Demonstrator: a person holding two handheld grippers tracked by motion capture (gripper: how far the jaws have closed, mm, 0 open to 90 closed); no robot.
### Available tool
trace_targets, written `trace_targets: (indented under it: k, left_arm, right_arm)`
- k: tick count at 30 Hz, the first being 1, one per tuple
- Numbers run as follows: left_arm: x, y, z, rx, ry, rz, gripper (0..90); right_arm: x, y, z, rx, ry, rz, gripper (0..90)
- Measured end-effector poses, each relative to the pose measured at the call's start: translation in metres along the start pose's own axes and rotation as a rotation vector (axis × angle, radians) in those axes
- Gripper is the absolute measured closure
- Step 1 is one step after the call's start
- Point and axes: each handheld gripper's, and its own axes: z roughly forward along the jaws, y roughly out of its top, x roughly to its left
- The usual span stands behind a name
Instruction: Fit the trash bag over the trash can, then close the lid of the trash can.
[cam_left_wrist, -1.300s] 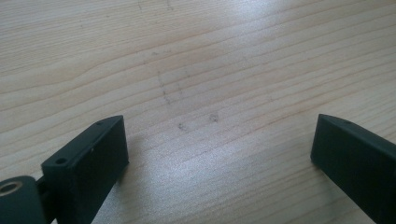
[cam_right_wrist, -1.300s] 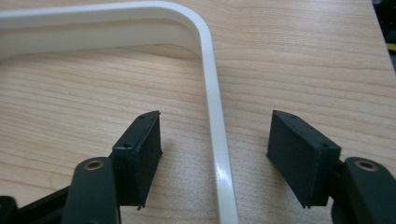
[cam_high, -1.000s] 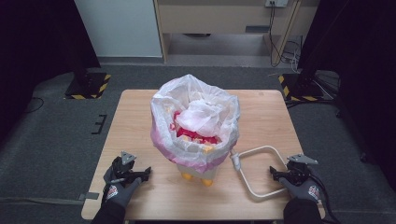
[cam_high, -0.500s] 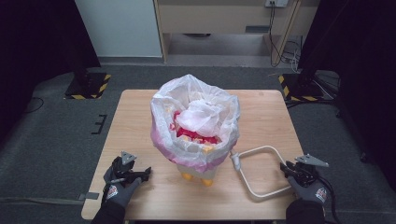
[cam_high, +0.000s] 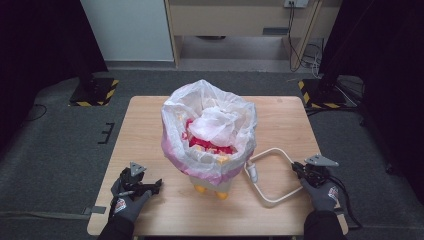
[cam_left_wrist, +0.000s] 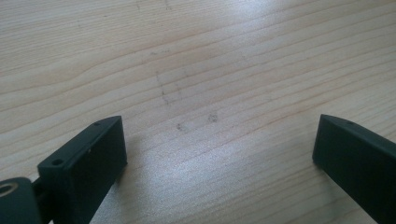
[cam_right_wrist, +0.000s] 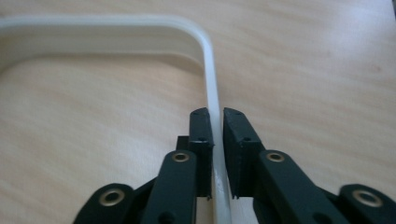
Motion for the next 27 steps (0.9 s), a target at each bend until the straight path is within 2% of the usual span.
trace_targets:
  k: [2, 4, 7, 13, 16, 27]
  left_arm:
    - [0.000, 0.000, 0.000, 0.000, 0.000, 0.000, 1.9]
    - [0.000, 0.000, 0.000, 0.000, 0.000, 0.000, 1.8]
    - [0.000, 0.000, 0.000, 0.000, -0.001, 0.000, 1.8]
    - [0.000, 0.000, 0.000, 0.000, -0.001, 0.001, 1.7]
    - [0.000, 0.000, 0.000, 0.001, 0.000, 0.001, 1.7]
    - [0.000, 0.000, 0.000, 0.002, -0.002, 0.003, 1.4]
  right_arm:
    - [0.002, 0.004, -0.005, -0.024, -0.019, 0.000, 72.4]
    - [0.004, 0.004, -0.012, -0.036, -0.017, 0.044, 68.9]
    - [0.005, -0.003, -0.017, 0.005, -0.027, 0.065, 65.5]
    - [0.003, -0.015, -0.022, 0.039, -0.031, 0.119, 64.7]
    - [0.002, -0.017, -0.018, 0.057, -0.019, 0.123, 65.6]
    - [0.001, -0.018, -0.010, 0.107, -0.018, 0.123, 80.1]
